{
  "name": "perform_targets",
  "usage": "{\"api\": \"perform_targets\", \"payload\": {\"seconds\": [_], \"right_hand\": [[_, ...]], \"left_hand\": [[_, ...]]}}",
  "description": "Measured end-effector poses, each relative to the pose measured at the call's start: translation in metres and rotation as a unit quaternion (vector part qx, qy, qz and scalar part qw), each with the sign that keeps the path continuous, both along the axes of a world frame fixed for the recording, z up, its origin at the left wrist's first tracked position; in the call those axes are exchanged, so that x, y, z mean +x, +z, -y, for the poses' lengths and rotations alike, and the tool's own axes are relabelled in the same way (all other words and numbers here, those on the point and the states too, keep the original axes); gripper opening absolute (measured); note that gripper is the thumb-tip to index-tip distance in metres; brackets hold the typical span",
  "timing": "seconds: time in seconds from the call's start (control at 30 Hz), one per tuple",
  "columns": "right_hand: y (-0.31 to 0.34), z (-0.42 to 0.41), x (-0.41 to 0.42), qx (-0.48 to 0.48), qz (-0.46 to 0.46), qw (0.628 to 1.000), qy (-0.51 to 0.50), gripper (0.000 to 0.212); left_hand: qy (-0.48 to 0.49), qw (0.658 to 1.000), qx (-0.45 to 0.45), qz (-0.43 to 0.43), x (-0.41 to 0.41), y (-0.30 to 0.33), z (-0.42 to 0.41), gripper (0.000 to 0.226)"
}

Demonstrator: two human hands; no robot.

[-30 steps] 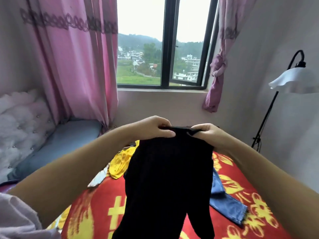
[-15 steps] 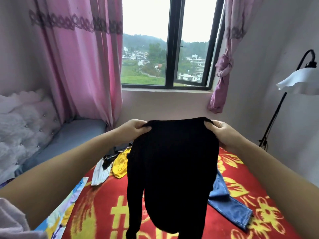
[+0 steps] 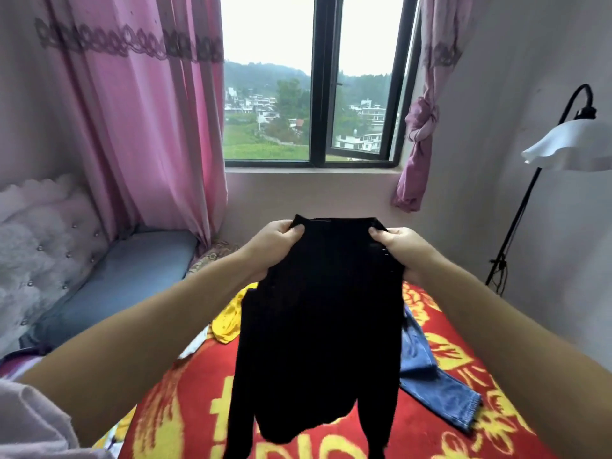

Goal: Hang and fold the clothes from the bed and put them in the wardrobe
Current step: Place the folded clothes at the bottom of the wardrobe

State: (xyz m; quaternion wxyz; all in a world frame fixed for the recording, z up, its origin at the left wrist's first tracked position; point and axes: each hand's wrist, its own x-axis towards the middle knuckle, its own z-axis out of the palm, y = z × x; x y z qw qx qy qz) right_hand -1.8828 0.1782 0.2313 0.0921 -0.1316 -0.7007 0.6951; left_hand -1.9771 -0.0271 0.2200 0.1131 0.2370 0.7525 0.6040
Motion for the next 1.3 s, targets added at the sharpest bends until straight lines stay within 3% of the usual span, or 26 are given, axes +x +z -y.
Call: {"api": "perform_targets", "payload": {"seconds": [0.1, 0.27, 0.4, 0.47, 0.53, 0.6, 0.63, 0.67, 0.73, 0.83, 0.97, 1.1, 1.2, 1.3], "right_hand": [[-0.001, 0.040, -0.006, 0.021, -0.053, 0.998, 0.036, 0.027], [0.009, 0.053, 0.000, 0.260, -0.095, 0.953, 0.124, 0.030], [0.001, 0.045, 0.006, 0.324, -0.079, 0.924, 0.188, 0.028], [-0.002, 0.042, 0.009, 0.302, -0.059, 0.935, 0.177, 0.026], [-0.004, 0.039, 0.011, 0.275, -0.044, 0.943, 0.183, 0.028], [-0.004, 0.038, 0.009, 0.272, -0.054, 0.941, 0.196, 0.029], [-0.003, 0.038, 0.008, 0.277, -0.060, 0.939, 0.197, 0.029], [-0.002, 0.038, 0.006, 0.285, -0.065, 0.937, 0.191, 0.029], [-0.003, 0.032, 0.002, 0.297, -0.079, 0.937, 0.163, 0.028], [-0.016, 0.024, -0.003, 0.296, -0.072, 0.943, 0.133, 0.024], [-0.053, 0.014, -0.011, 0.316, -0.010, 0.937, 0.149, 0.026], [-0.084, -0.002, -0.014, 0.262, 0.050, 0.947, 0.177, 0.028], [-0.105, -0.004, -0.016, 0.249, 0.063, 0.945, 0.201, 0.010], [-0.123, -0.014, -0.020, 0.208, 0.053, 0.959, 0.187, 0.029]], "left_hand": [[-0.014, 0.999, 0.025, -0.020, 0.024, 0.003, -0.034, 0.020], [-0.053, 0.992, 0.090, 0.064, 0.028, 0.014, -0.033, 0.022], [-0.092, 0.993, 0.050, 0.060, 0.031, 0.023, -0.028, 0.013], [-0.089, 0.994, -0.010, -0.067, 0.026, 0.030, -0.023, 0.021], [-0.109, 0.947, -0.147, -0.262, 0.015, 0.033, -0.015, 0.062], [-0.157, 0.896, -0.271, -0.315, 0.012, 0.030, -0.012, 0.094], [-0.164, 0.889, -0.301, -0.304, 0.012, 0.025, -0.012, 0.097], [-0.163, 0.893, -0.303, -0.290, 0.010, 0.021, -0.014, 0.089], [-0.171, 0.902, -0.286, -0.273, 0.006, 0.019, -0.020, 0.051], [-0.189, 0.873, -0.345, -0.290, -0.002, 0.033, -0.029, 0.017], [-0.203, 0.844, -0.395, -0.301, -0.011, 0.052, -0.043, 0.014], [-0.219, 0.838, -0.408, -0.287, -0.025, 0.061, -0.046, 0.007], [-0.236, 0.842, -0.416, -0.251, -0.036, 0.062, -0.042, 0.008], [-0.218, 0.849, -0.426, -0.224, -0.057, 0.061, -0.029, 0.008]]}}
